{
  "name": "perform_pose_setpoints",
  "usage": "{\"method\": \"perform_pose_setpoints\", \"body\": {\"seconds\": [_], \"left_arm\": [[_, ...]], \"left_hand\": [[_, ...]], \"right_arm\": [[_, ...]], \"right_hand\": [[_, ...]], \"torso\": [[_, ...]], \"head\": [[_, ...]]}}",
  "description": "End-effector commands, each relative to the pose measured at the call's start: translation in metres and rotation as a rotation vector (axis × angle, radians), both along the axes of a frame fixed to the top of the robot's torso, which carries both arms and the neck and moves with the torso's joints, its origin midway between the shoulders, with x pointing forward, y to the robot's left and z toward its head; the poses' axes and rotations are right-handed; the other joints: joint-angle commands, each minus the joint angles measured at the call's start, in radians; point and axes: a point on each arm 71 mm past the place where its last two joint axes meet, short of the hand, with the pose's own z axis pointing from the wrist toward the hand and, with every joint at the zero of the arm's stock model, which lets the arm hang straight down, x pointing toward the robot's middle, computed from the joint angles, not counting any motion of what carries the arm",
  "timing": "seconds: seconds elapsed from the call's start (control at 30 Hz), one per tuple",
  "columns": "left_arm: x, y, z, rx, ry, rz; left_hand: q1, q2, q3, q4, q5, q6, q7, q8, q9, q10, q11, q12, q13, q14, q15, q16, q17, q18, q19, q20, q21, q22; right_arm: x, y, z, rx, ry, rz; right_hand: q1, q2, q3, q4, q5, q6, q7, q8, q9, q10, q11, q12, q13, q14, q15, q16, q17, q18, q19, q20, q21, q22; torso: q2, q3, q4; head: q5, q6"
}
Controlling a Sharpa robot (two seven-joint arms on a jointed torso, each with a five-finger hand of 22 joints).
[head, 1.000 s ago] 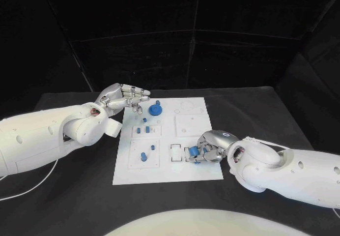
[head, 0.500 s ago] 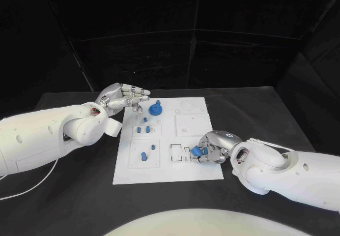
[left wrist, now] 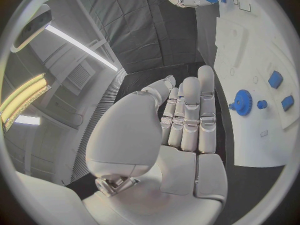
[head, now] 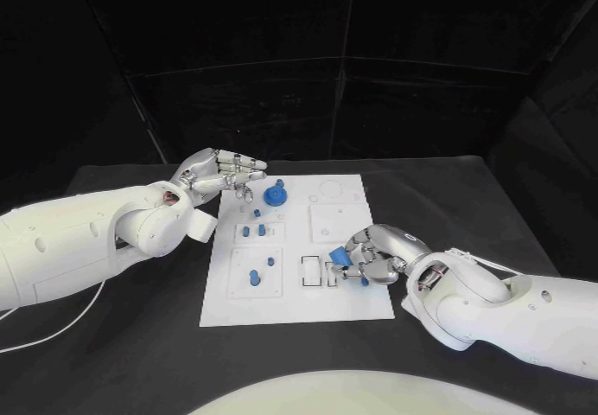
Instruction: Assemble the parts on the task board
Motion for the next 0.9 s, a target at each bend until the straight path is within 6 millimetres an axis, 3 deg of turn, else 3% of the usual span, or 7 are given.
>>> {"method": "perform_pose_setpoints", "body": {"seconds": [0.03, 0.4, 0.73, 0.8, 0.9], "left_arm": [[0.000, -0.002, 0.001, -0.011, 0.001, -0.011], [0.000, -0.004, 0.000, -0.012, 0.002, -0.016], [0.000, -0.005, 0.001, -0.013, 0.001, -0.016], [-0.001, -0.005, 0.001, -0.013, 0.001, -0.016], [-0.001, -0.004, 0.001, -0.012, 0.001, -0.015]], "left_hand": [[-0.008, 0.001, -0.006, 0.002, -0.001, -0.004, 0.004, 0.005, -0.002, -0.007, -0.002, 0.006, 0.001, -0.006, -0.002, -0.002, -0.001, 0.013, -0.006, 0.004, -0.004, -0.001], [-0.007, 0.002, -0.006, 0.001, 0.000, -0.005, 0.003, 0.006, -0.001, -0.007, -0.002, 0.007, 0.001, -0.007, -0.002, -0.002, -0.002, 0.013, -0.006, 0.004, -0.005, -0.002], [-0.007, 0.002, -0.006, 0.001, 0.000, -0.005, 0.003, 0.006, -0.001, -0.007, -0.002, 0.007, 0.001, -0.007, -0.002, -0.002, -0.002, 0.013, -0.006, 0.004, -0.005, -0.002], [-0.007, 0.002, -0.006, 0.001, 0.000, -0.005, 0.003, 0.006, -0.001, -0.007, -0.002, 0.007, 0.001, -0.007, -0.002, -0.002, -0.002, 0.013, -0.006, 0.004, -0.005, -0.002], [-0.007, 0.002, -0.006, 0.001, 0.000, -0.005, 0.003, 0.006, -0.001, -0.007, -0.002, 0.007, 0.001, -0.007, -0.002, -0.002, -0.002, 0.013, -0.006, 0.004, -0.005, -0.002]], "right_arm": [[0.001, 0.005, 0.000, 0.037, 0.022, -0.010], [0.007, 0.031, -0.013, -0.031, 0.121, 0.014], [0.012, 0.042, -0.016, -0.055, 0.108, 0.008], [0.013, 0.042, -0.016, -0.058, 0.099, 0.003], [0.014, 0.041, -0.015, -0.062, 0.088, -0.004]], "right_hand": [[-0.023, 0.012, -0.009, 0.005, -0.012, 0.008, 0.001, 0.001, 0.000, 0.005, 0.000, 0.002, 0.020, 0.086, -0.006, 0.005, 0.176, -0.010, 0.007, -0.002, 0.004, -0.001], [-0.086, 0.039, -0.042, 0.006, -0.094, 0.015, -0.002, -0.001, 0.000, 0.003, -0.002, -0.008, 0.018, 0.084, -0.007, 0.002, 0.171, -0.009, 0.003, -0.004, 0.000, -0.006], [-0.097, 0.050, -0.049, 0.007, -0.113, 0.016, -0.003, -0.001, 0.001, 0.001, -0.002, -0.013, 0.015, 0.083, -0.007, 0.000, 0.167, -0.008, 0.000, -0.004, -0.003, -0.011], [-0.108, 0.054, -0.056, 0.006, -0.139, 0.016, -0.003, -0.001, 0.001, 0.001, -0.003, -0.014, 0.016, 0.083, -0.008, -0.001, 0.165, -0.008, -0.001, -0.004, -0.004, -0.013], [-0.129, 0.059, -0.073, 0.006, -0.222, 0.017, -0.003, 0.000, 0.003, 0.000, -0.003, -0.017, 0.016, 0.082, -0.008, -0.003, 0.163, -0.008, -0.002, -0.005, -0.006, -0.014]], "torso": [[-0.002, -0.0002, 0.0011], [0.000, 0.0001, 0.0022], [0.001, 0.0004, -0.0011], [0.001, -0.0001, -0.0007], [0.000, -0.0008, -0.0002]], "head": [[0.002, 0.000], [0.009, 0.004], [0.018, 0.003], [0.018, 0.002], [0.018, 0.000]]}}
